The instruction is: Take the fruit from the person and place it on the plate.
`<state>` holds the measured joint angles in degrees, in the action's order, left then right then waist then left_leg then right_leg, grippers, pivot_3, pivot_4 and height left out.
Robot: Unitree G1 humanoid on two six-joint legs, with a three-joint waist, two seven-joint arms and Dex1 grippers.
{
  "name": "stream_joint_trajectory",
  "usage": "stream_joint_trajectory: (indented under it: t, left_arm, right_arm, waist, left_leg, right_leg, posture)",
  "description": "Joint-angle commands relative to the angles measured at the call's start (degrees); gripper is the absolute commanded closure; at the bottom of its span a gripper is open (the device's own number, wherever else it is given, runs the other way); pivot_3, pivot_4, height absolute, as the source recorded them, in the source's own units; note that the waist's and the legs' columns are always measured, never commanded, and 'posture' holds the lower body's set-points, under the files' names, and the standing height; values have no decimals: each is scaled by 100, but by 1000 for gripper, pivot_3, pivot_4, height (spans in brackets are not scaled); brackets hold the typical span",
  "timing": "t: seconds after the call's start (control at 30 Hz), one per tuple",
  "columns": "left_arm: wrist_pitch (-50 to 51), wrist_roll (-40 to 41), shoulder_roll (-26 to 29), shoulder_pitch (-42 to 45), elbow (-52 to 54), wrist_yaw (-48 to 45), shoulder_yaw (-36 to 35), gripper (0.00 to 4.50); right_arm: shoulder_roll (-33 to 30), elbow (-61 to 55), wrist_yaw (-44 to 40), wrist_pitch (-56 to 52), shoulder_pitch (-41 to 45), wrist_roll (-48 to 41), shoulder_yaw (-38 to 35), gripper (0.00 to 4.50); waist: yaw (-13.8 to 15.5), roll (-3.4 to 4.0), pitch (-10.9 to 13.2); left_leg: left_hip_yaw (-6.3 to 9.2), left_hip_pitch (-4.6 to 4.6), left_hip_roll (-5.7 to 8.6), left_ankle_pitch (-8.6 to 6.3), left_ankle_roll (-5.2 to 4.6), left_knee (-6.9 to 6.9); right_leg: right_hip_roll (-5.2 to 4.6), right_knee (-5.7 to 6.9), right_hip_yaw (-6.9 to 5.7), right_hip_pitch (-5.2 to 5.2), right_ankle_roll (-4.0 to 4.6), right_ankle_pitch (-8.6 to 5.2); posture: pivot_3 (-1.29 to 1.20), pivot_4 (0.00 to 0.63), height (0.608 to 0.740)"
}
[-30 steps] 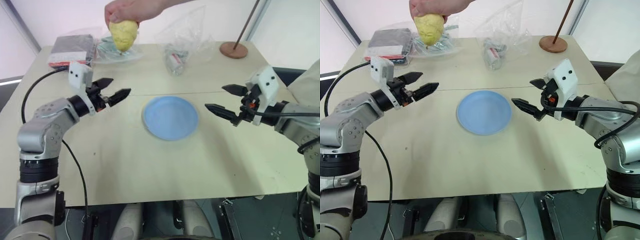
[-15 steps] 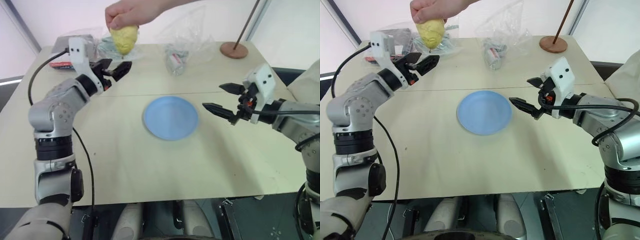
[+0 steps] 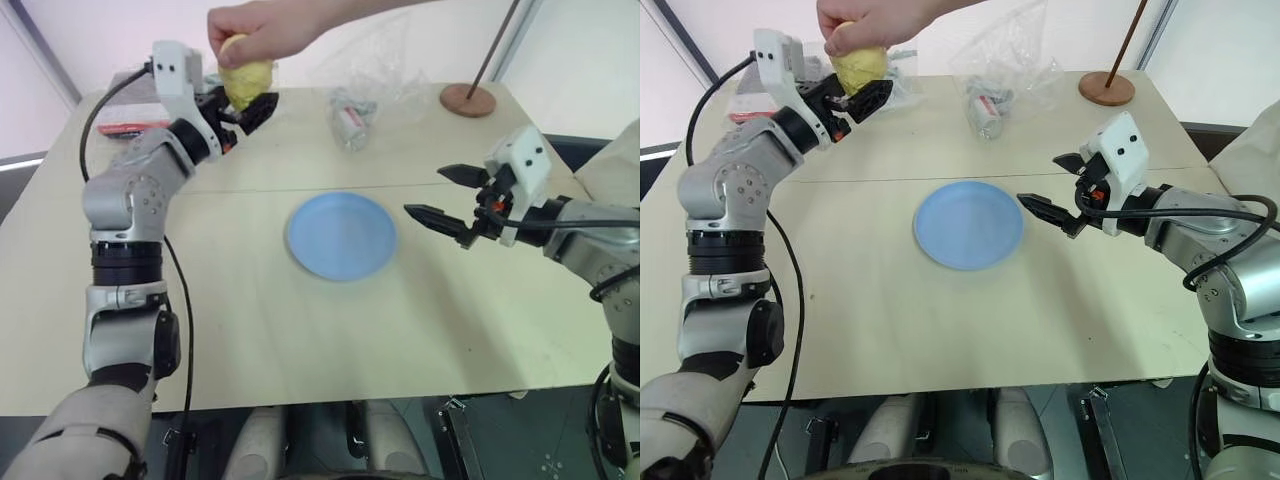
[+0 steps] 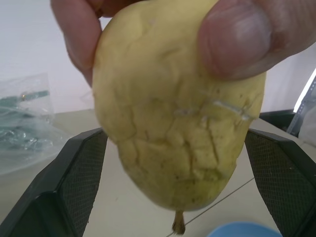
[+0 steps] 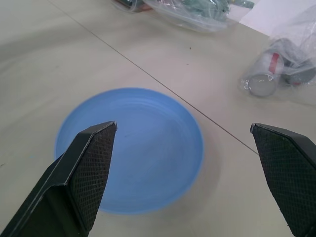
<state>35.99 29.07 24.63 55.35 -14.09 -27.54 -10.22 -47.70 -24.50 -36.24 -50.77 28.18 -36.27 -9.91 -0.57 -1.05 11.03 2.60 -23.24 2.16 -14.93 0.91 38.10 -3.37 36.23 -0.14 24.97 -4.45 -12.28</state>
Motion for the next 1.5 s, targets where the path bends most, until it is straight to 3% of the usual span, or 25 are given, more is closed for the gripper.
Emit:
stream_joint_trajectory:
  t: [0.03,0.47,0.6,0.67,1.07,1.3,1.4,1.5]
  left_arm:
    - [-224,-83,28,278,-60,-98,-49,0]
    - [-419,-214,12,355,-189,-120,-91,0]
    - [-431,-236,3,354,-187,-111,-104,1688]
    - [-438,-244,-1,351,-185,-94,-109,2034]
    - [-300,-176,32,317,-117,-236,-65,2086]
    - [-105,-275,442,155,30,-1780,726,2086]
    - [-377,-540,486,335,-460,-2243,1039,2086]
    - [-989,-1125,379,802,-1661,-2873,1599,2086]
  right_arm:
    - [-19,-170,43,59,81,-28,-177,52]
    - [-4,-172,80,67,50,-34,-178,52]
    - [-1,-169,81,70,38,-33,-180,0]
    - [1,-171,85,67,30,-35,-184,0]
    - [-1,-204,119,41,1,-54,-202,0]
    - [-22,-236,96,10,25,-99,-174,0]
    - [-68,-238,8,5,29,-118,-112,0]
    - [-96,-244,-57,48,3,-61,-15,0]
  waist:
    - [1,0,0]
    - [4,0,0]
    - [5,0,0]
    - [5,0,0]
    - [6,0,0]
    - [-1,0,0]
    - [0,0,0]
    - [10,0,0]
  left_leg:
    - [0,0,0,0,0,0]
    - [0,0,0,0,0,0]
    - [0,-1,0,0,0,0]
    - [0,-1,1,0,0,0]
    - [0,-1,1,0,0,0]
    - [-1,-1,1,0,0,0]
    - [-2,0,1,0,0,0]
    - [-3,-1,2,0,-1,0]
  right_leg:
    - [0,0,0,0,0,0]
    - [-1,0,0,0,-1,1]
    - [-2,0,0,0,-1,1]
    - [-2,0,0,0,-1,1]
    - [-2,0,0,0,-2,1]
    - [1,0,0,0,-2,1]
    - [1,0,0,-1,-2,1]
    - [3,-1,-1,-1,-2,1]
  posture:
    - [0,150,740]
    - [0,150,740]
    - [0,150,740]
    - [0,150,740]
    - [0,150,740]
    - [0,150,740]
    - [0,150,740]
    - [0,150,740]
